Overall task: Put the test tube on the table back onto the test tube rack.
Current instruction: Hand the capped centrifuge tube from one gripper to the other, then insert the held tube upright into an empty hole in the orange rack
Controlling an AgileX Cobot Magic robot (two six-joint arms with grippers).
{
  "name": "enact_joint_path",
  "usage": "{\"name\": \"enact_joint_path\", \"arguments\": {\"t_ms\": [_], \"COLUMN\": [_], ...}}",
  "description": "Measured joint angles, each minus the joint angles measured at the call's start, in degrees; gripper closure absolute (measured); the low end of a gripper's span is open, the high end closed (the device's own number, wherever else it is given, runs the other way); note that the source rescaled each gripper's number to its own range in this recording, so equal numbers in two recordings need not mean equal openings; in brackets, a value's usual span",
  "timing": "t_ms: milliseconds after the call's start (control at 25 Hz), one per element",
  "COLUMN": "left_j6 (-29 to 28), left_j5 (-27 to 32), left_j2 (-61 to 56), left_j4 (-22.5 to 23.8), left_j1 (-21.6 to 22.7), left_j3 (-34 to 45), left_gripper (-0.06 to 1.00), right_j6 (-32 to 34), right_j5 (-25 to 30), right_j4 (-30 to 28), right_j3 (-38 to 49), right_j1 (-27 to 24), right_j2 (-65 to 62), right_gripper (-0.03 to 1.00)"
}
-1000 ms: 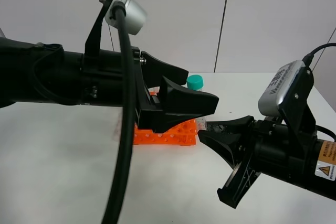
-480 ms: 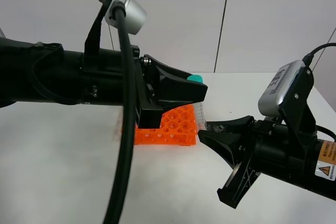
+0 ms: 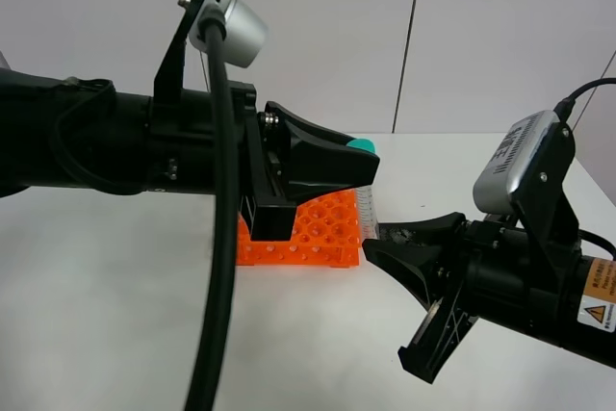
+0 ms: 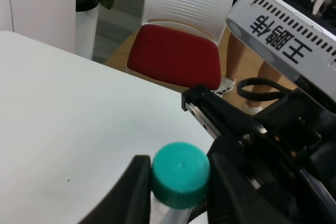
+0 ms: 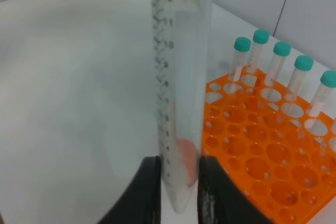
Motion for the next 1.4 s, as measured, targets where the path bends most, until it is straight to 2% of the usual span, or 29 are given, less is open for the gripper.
{"name": "enact_joint_path", "arguments": {"t_ms": [200,560,840,960,1160,1400], "left_j6": [0.07,0.07,0.07,0.07,0.25,1.23], "left_j5": [0.0,1.23,0.91,0.86,-1.28,-2.83], "left_j2": [0.0,0.0,0.0,0.0,0.0,0.0], "left_j4": [0.0,0.0,-0.05,-0.05,-0.05,-0.18], "left_j1": [0.0,-0.19,-0.19,-0.19,-0.19,-0.19], "left_j3": [0.0,0.0,0.0,0.0,0.0,0.0], "left_gripper": [0.94,0.94,0.94,0.94,0.94,0.94], "right_j6": [0.0,0.38,0.38,0.16,0.02,-0.02], "right_j5": [0.0,0.05,0.05,1.63,9.29,19.55], "right_j4": [0.0,0.33,0.22,0.22,-0.76,-2.35], "right_j3": [0.0,0.0,0.0,0.0,0.0,-1.56], "right_j1": [0.27,5.89,5.97,5.84,-0.16,-12.15], "right_j2": [0.0,0.0,0.0,0.0,0.0,0.0], "right_gripper": [0.75,0.76,0.77,0.77,0.71,0.67]}}
